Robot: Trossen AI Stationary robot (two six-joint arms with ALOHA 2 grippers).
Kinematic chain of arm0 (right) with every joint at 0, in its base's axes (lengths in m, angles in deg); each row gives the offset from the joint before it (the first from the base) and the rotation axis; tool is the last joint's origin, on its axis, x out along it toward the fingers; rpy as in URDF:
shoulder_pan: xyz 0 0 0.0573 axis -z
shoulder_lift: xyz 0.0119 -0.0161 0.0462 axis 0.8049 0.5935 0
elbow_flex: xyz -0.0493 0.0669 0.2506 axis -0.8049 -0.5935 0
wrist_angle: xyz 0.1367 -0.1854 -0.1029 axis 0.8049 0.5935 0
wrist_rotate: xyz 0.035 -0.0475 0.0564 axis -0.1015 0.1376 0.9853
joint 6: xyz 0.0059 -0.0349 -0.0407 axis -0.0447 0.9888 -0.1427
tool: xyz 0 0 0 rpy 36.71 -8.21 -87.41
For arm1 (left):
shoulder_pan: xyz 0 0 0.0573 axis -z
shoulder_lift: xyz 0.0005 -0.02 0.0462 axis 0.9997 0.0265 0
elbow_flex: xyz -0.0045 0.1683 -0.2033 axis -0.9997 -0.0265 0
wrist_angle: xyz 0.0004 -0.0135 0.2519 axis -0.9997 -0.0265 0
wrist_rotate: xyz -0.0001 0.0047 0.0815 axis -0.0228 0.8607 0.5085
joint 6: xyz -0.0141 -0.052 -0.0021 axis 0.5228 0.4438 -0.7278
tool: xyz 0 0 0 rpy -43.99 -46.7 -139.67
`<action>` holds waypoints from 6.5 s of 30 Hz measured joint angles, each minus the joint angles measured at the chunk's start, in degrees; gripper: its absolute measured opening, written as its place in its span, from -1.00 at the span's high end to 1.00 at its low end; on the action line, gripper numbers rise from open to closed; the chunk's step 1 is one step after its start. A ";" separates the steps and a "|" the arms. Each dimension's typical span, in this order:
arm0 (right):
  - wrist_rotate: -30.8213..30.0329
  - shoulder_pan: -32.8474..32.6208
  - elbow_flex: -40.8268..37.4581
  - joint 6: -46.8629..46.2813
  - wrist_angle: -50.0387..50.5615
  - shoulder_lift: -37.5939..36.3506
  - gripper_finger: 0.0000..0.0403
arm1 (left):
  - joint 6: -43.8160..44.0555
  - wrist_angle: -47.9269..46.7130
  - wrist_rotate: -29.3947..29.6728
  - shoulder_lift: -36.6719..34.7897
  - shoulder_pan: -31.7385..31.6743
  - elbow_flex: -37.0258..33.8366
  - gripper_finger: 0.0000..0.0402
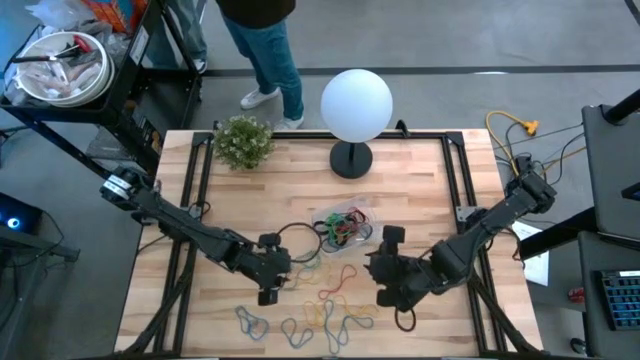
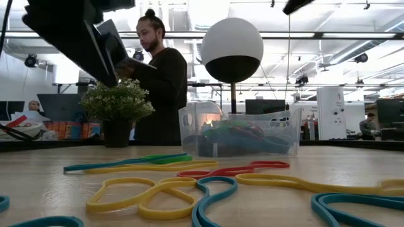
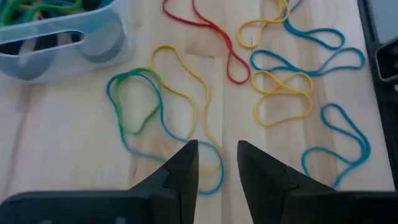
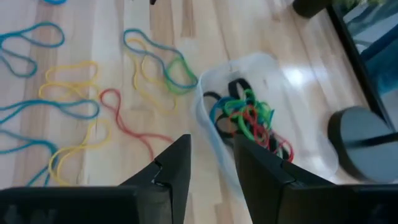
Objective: Pick and place rubber bands into bin
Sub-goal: Put the green rubber band into the transparent bin
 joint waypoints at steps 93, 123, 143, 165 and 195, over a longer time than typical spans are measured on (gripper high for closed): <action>-4.06 -8.44 -5.40 -23.63 3.97 0.09 0.66 | -36.75 -4.06 -7.85 11.99 -13.15 5.06 1.00; -4.22 -8.44 -5.59 -24.82 3.75 0.11 0.66 | -42.29 -1.96 -11.85 14.43 -14.58 5.42 0.52; -4.09 -8.55 -5.62 -25.93 3.70 0.13 0.66 | -36.30 -3.71 -16.70 20.55 -17.05 6.94 0.52; -4.13 -8.57 -5.93 -25.59 3.79 0.15 0.66 | -33.01 -6.46 -15.30 18.42 -17.00 7.19 1.00; -4.54 -8.59 -6.03 -25.22 4.13 0.15 0.66 | -25.74 -8.14 -12.31 2.40 -16.59 10.95 1.00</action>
